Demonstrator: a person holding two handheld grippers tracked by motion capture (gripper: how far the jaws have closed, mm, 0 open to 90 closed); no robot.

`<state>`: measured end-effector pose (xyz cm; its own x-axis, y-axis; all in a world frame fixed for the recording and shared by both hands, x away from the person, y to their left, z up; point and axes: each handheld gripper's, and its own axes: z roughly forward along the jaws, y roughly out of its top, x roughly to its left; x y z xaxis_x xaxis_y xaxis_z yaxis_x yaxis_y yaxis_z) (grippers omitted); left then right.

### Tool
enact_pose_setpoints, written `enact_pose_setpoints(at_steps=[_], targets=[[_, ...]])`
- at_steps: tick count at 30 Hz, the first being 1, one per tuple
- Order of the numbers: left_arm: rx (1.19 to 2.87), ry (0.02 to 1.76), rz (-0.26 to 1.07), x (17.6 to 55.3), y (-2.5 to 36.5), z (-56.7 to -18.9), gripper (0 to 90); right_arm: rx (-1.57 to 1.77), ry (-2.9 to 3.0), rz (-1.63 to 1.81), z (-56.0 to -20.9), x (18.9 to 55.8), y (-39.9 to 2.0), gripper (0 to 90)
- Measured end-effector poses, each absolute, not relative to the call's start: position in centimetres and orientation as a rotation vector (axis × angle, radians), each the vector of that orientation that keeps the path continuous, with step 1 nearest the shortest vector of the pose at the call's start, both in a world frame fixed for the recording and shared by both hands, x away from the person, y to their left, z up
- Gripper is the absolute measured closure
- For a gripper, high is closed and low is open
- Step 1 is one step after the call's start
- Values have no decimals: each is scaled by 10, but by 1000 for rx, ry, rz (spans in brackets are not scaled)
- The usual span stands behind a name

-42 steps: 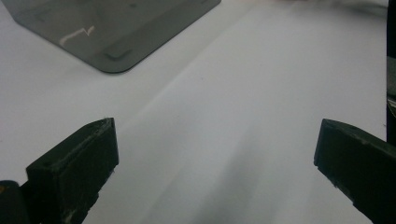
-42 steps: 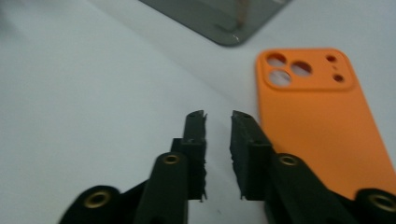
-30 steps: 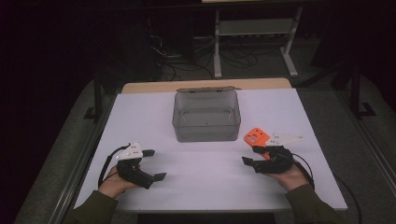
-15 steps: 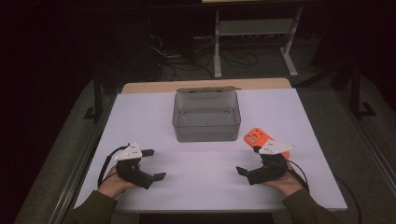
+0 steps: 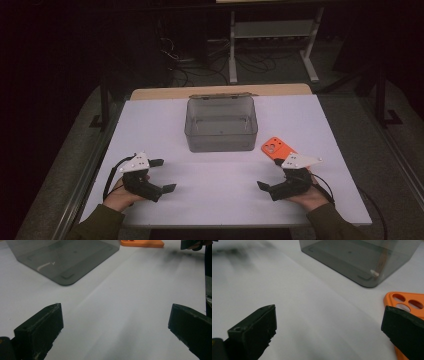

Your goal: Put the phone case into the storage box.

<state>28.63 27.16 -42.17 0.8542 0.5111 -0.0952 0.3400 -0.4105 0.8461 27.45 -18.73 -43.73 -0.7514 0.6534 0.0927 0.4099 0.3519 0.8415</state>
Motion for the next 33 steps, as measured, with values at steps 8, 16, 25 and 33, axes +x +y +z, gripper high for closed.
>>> enact_pose_setpoints(at_steps=[8, 16, 25, 33], targets=[[2033, 616, 222, 285, 273, -424, 0, 907, 2360, 1360, -436, 280, -186, 0], [2028, 593, 222, 289, 269, -426, 0, 916, 2333, 1397, -432, 282, -190, 0], [2041, 592, 215, 292, 264, -425, 0, 922, 2338, 1381, -427, 283, -190, 0], [2043, 602, 215, 292, 264, -425, 0, 929, 2332, 1364, -422, 285, -190, 0]])
